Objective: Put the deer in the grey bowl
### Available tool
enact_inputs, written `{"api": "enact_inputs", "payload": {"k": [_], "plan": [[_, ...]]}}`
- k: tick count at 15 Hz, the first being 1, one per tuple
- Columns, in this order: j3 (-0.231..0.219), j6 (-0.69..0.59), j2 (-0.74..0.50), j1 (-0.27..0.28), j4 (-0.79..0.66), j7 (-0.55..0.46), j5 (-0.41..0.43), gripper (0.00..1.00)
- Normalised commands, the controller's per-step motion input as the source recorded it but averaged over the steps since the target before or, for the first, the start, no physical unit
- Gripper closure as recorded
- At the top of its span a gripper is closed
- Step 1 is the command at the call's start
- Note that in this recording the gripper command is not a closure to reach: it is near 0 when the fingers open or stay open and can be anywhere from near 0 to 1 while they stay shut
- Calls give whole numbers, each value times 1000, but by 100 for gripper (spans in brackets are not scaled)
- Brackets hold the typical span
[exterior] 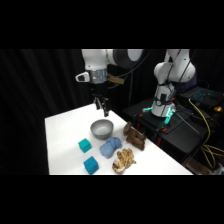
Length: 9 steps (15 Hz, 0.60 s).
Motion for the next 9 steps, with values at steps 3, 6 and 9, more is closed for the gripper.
{"api": "enact_inputs", "payload": {"k": [3,6,9], "plan": [[23,-1,-71,-16,-60,35,-9,0],[28,85,-345,-8,-356,66,12,0],[27,194,-596,-9,-674,27,73,0]]}}
